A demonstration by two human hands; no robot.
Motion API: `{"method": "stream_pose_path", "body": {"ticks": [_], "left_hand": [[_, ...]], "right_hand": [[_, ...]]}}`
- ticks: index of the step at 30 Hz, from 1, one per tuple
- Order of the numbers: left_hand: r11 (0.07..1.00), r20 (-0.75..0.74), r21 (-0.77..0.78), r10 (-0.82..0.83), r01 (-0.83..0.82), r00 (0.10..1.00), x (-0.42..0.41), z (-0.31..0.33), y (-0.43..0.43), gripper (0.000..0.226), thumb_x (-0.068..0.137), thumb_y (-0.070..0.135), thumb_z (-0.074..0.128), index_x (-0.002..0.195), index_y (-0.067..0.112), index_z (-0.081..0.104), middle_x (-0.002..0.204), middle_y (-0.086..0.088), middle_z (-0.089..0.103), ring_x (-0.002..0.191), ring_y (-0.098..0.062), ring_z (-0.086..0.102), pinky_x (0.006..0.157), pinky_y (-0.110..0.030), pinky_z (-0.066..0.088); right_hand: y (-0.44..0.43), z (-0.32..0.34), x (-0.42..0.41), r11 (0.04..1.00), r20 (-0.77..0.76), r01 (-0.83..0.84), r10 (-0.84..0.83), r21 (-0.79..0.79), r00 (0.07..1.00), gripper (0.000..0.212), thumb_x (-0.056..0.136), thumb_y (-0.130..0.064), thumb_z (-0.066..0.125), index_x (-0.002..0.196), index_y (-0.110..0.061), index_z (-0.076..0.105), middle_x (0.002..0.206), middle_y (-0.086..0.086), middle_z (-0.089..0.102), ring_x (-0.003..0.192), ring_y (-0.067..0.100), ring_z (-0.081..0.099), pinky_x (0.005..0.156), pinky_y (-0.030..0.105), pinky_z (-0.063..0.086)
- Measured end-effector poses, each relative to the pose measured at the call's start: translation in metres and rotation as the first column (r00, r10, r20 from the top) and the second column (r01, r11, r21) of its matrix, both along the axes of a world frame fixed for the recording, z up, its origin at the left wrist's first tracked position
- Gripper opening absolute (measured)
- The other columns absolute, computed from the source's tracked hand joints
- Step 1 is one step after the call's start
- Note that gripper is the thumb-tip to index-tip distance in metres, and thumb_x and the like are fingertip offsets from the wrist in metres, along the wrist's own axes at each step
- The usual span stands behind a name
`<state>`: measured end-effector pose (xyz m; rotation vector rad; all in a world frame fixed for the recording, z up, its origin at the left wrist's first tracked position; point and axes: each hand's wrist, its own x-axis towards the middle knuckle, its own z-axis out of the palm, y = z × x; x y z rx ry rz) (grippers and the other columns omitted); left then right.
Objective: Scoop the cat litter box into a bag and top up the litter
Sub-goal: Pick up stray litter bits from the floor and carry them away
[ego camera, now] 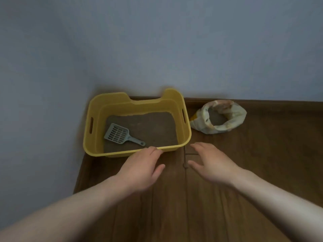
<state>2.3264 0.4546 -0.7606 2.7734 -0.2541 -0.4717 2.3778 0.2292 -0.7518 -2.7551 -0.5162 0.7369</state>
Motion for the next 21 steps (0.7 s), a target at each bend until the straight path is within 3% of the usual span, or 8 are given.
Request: {"method": "stream_pose_path", "body": {"ticks": [6,14,21], "left_hand": [[0.996,-0.008,0.009,-0.085,0.085,0.996,0.011,-0.070,-0.004,0.056,0.096,0.052,0.047,0.146,0.032,0.036,0.149,0.010,0.042,0.137,-0.009,0.039,0.111,-0.032,0.038],[0.990,-0.025,-0.008,-0.139,0.139,0.990,0.035,-0.146,-0.021,0.052,0.096,0.051,0.047,0.144,0.031,0.039,0.140,0.010,0.050,0.126,-0.009,0.050,0.102,-0.032,0.046],[0.989,-0.069,-0.066,-0.140,0.135,0.988,0.052,-0.194,-0.052,0.053,0.096,0.048,0.050,0.144,0.028,0.041,0.143,0.007,0.049,0.129,-0.013,0.049,0.105,-0.034,0.045]], "right_hand": [[0.003,-0.078,0.001,0.999,0.006,-0.050,0.050,0.010,0.999,0.068,0.095,-0.052,0.054,0.152,-0.020,0.034,0.154,0.000,0.042,0.141,0.016,0.037,0.117,0.031,0.032],[-0.022,-0.163,0.011,0.993,-0.038,-0.066,0.062,-0.099,0.997,0.065,0.094,-0.052,0.053,0.148,-0.017,0.039,0.143,0.006,0.050,0.131,0.023,0.046,0.110,0.037,0.040],[-0.054,-0.202,0.024,0.995,0.007,0.063,-0.063,-0.078,0.998,0.061,0.094,-0.047,0.056,0.144,-0.016,0.043,0.139,0.007,0.053,0.128,0.025,0.049,0.107,0.036,0.041]]}}
